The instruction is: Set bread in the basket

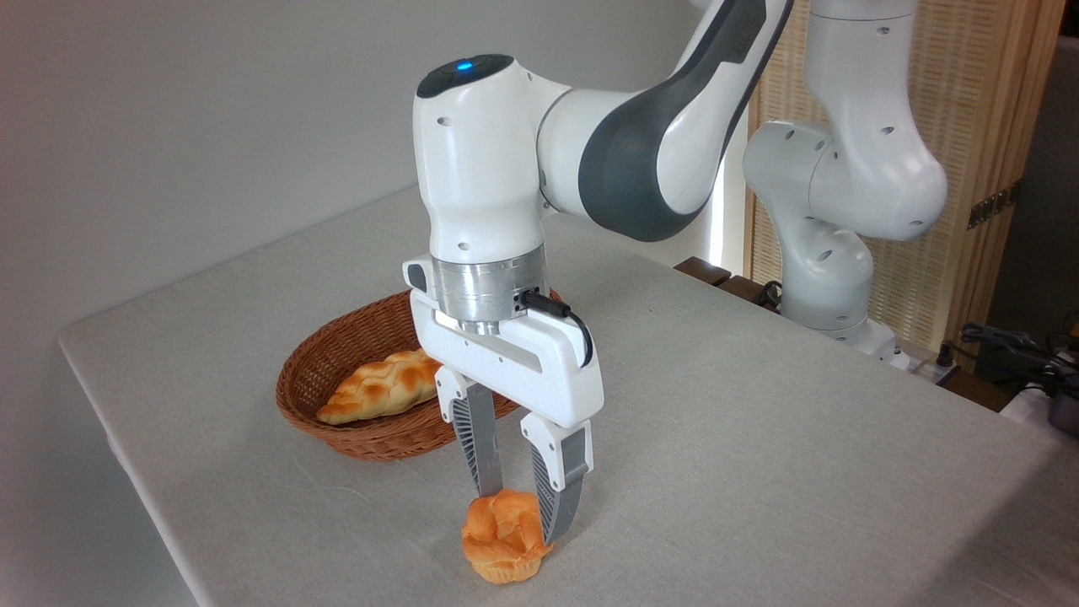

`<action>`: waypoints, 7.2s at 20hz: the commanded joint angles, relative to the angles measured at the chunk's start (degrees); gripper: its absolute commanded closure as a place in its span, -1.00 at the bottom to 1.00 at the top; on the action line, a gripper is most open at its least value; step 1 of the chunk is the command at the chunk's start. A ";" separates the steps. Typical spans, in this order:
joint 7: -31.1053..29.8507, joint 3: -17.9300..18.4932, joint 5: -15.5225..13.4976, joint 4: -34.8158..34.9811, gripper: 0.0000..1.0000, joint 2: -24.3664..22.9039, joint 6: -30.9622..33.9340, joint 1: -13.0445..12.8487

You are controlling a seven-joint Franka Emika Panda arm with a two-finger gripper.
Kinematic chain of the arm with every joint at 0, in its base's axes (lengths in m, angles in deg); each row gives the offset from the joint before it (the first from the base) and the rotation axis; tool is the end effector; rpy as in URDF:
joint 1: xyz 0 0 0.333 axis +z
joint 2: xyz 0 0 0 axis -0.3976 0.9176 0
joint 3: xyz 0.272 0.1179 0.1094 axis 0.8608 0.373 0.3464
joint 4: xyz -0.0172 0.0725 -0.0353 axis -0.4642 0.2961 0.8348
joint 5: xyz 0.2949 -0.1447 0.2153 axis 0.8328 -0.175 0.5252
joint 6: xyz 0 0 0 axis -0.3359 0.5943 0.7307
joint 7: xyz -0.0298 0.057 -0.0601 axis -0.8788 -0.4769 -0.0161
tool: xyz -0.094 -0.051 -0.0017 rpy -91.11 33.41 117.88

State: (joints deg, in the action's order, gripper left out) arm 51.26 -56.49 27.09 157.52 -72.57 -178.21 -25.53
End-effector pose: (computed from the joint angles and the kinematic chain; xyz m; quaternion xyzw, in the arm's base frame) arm 0.5387 0.0442 0.4314 -0.9311 0.3543 -0.0454 0.0740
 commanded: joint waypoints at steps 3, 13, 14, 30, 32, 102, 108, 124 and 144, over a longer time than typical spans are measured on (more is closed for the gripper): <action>0.65 0.58 0.98 0.92 -1.00 1.25 -3.27 -0.79; 2.92 0.14 2.29 0.92 0.24 2.49 -4.50 -1.15; 3.46 0.14 2.30 0.92 0.24 2.40 -4.50 -1.15; 3.02 0.58 1.59 0.57 0.55 1.70 -3.97 -1.15; 3.02 0.58 1.59 0.57 0.55 1.70 -3.97 -1.15; -7.35 -8.38 -9.30 -28.88 -1.00 -1.73 33.20 -0.10; -7.17 -14.61 -9.30 -31.59 -1.00 0.10 37.95 4.12; -6.65 -13.75 -5.70 -33.78 -1.00 3.27 40.40 4.13; -4.01 -11.11 -10.09 -30.11 -1.00 0.03 35.93 3.95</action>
State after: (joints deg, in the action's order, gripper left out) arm 46.47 -68.31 18.86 125.77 -71.38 -141.45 -21.37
